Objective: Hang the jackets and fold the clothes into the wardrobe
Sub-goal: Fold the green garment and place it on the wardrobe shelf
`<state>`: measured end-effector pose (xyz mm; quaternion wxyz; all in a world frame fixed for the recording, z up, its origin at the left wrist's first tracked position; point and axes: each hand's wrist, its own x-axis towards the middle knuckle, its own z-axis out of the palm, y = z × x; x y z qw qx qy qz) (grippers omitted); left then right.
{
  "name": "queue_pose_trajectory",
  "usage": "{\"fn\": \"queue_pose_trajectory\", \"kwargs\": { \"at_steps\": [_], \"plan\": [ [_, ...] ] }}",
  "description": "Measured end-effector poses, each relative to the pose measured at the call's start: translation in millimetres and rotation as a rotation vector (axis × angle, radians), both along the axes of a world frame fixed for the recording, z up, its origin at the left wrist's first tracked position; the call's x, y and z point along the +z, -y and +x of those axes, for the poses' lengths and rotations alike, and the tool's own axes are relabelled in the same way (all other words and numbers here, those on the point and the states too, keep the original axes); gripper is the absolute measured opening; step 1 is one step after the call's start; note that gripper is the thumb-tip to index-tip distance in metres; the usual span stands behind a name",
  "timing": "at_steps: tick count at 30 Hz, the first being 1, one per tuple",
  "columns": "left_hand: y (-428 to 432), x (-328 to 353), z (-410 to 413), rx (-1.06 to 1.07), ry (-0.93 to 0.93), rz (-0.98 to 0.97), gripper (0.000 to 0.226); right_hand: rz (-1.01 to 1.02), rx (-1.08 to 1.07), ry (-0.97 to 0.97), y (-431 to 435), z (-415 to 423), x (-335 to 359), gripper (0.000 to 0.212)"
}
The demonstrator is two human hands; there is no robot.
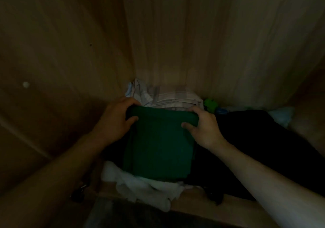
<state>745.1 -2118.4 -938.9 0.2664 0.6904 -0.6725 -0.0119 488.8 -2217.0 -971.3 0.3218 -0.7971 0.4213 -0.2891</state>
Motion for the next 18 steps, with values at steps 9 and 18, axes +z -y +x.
{"fn": "queue_pose_trajectory", "kwargs": {
  "at_steps": [9, 18],
  "plan": [
    [12.0, -110.7, -14.7, 0.083, 0.216, 0.377, 0.077, -0.480, 0.004, -0.626, -21.1, 51.9, -81.4, 0.072],
    [7.1, -165.1, -6.1, 0.074, 0.369, 0.532, 0.089, -0.360, 0.145, -0.920, 2.3, 25.8, -116.6, 0.086]
  ]
}}
